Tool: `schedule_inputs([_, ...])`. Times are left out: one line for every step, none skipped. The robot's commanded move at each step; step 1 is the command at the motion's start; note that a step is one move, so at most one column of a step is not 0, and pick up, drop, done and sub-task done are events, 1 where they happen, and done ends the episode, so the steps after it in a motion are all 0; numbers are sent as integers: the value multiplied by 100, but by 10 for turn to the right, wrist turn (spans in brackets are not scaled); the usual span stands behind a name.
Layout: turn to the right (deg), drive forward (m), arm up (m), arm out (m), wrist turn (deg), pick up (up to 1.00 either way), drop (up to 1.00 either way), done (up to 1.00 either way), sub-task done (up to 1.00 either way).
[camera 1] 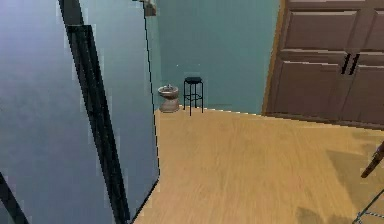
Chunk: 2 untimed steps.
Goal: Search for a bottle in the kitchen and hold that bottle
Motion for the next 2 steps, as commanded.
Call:
schedule_inputs([210,0,0,0,0,0,0,0,0])
schedule_inputs([0,100,0,0,0,0,0,0,0])
